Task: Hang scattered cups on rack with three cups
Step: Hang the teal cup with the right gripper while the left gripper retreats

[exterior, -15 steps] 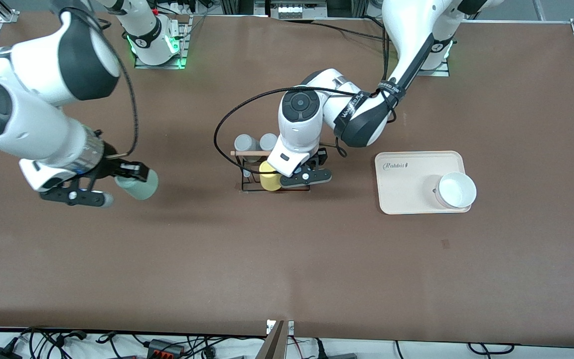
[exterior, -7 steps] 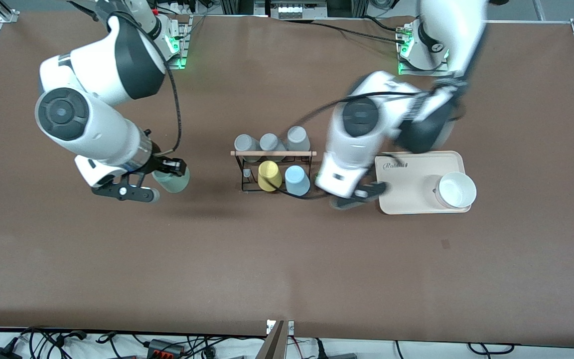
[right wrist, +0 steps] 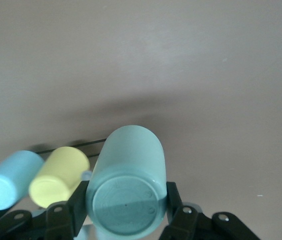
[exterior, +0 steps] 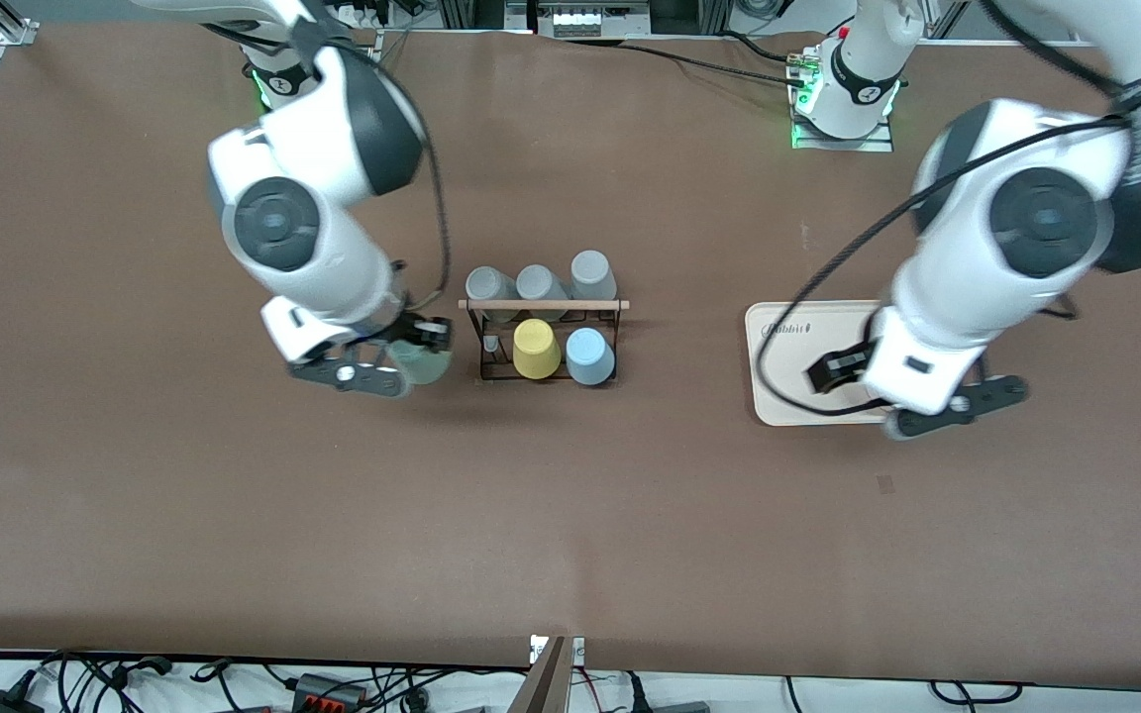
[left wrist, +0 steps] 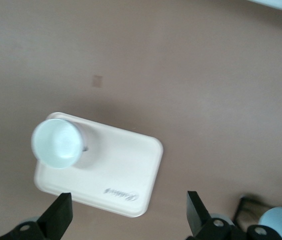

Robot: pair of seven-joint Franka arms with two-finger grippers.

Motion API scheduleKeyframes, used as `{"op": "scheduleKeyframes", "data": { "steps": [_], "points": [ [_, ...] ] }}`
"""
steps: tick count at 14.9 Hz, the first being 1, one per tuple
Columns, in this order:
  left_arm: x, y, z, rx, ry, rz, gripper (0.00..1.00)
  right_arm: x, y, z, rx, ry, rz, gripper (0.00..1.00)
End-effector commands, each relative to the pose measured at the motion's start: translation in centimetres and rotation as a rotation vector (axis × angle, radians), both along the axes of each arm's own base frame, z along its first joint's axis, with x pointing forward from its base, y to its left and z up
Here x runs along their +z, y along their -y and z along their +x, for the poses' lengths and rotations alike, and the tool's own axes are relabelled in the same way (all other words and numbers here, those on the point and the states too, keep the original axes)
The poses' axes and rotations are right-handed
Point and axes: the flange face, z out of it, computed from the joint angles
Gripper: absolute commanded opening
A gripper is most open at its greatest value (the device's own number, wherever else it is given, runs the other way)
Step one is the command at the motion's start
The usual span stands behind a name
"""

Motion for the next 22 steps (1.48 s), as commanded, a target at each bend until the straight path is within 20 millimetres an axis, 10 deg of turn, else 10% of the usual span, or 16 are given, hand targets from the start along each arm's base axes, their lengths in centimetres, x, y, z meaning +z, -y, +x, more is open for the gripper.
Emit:
{"op": "scheduleKeyframes", "data": {
  "steps": [1,10,22],
  "points": [
    [1.8,-3.3,-2.0,-0.066,-0.065,-0.011,1.0,-1.3,-3.1,-0.7,-0.038,0.015,0.012,0.43],
    [0.0,-4.7,-9.5,-0.106,-0.008,-0.045,1.0,-5.4,-6.1,-2.6,-0.024,0.015,-0.036,0.43],
    [4.7,-10.0,-7.3,-0.288,-0.011,-0.074,1.0,-11.4,-6.9,-3.6,0.011,0.0,-0.079,0.46]
  ]
}}
